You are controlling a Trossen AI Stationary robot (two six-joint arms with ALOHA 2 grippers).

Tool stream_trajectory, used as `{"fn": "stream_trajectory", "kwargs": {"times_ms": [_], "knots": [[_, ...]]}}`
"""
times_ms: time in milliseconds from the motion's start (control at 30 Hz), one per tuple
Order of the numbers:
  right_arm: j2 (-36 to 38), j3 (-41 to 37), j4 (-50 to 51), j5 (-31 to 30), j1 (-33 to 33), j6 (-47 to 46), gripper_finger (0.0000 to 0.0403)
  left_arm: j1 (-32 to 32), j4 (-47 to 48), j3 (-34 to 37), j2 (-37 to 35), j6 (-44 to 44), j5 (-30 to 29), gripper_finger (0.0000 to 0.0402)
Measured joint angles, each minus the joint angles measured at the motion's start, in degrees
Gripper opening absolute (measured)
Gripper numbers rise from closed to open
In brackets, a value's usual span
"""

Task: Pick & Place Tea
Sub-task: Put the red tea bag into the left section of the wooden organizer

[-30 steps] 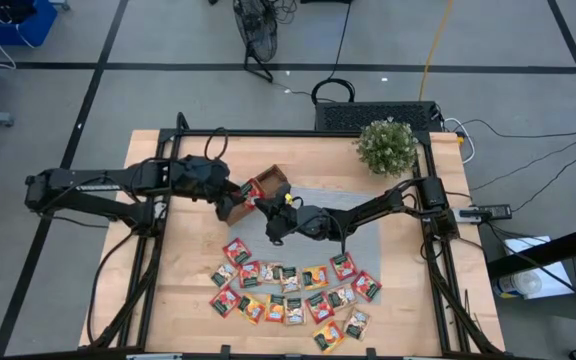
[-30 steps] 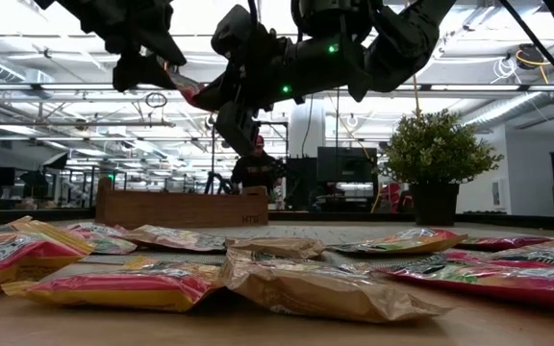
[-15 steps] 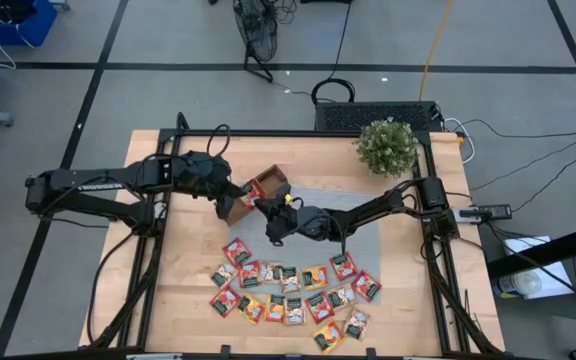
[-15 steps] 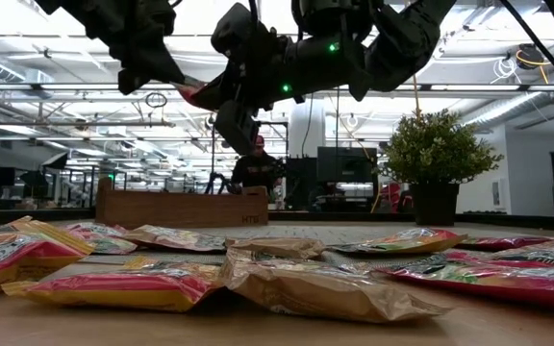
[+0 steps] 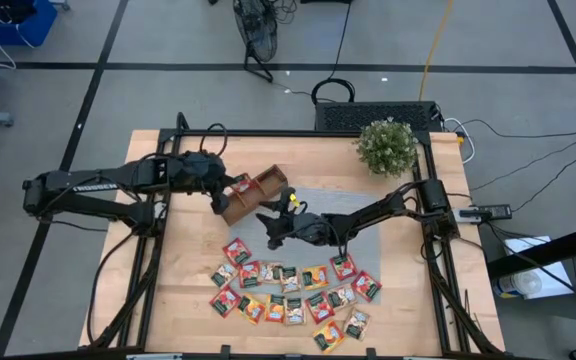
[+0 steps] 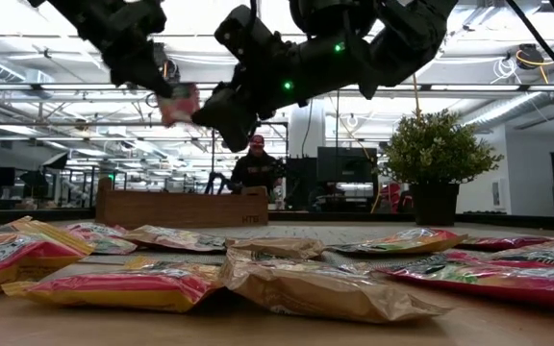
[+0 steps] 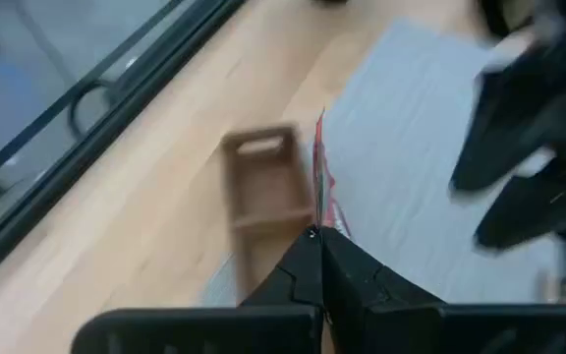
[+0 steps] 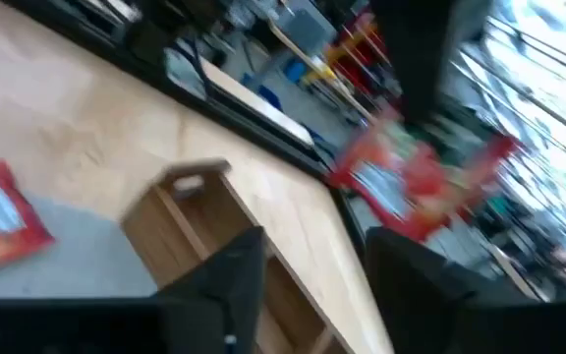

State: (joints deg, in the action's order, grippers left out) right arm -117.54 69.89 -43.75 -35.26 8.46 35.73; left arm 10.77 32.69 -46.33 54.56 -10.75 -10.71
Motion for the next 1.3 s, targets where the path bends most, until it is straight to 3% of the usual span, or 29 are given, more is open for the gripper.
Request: {"fn": "stream_trajectory", "kwargs": {"times_ms": [167,300,633,867,1300], "knots": [[0.9,0.0,0.6,-8.7,2.0,1.7,0.0236,-1.7,5.6,0.8,1.2,-3.5,-4.3,0.0001],[3.7,0.0,3.5,-9.9,2.2,-1.0,0.0257,-2.6,6.3,1.8,3.1,-4.9,-6.8,0.0001],[11.8,-5.9,7.1,-9.7,0.0,-7.8,0.0252,-6.2,2.3,10.1,4.6,-9.9,-14.3,0.0001],[16.7,-11.1,5.8,-9.6,-0.2,-9.6,0.0252,-9.2,-2.1,12.8,4.6,-10.4,-14.5,0.0],[19.0,-15.6,1.6,-9.8,-0.6,-9.6,0.0251,-11.6,-0.8,13.0,4.7,-10.4,-12.7,0.0]]}}
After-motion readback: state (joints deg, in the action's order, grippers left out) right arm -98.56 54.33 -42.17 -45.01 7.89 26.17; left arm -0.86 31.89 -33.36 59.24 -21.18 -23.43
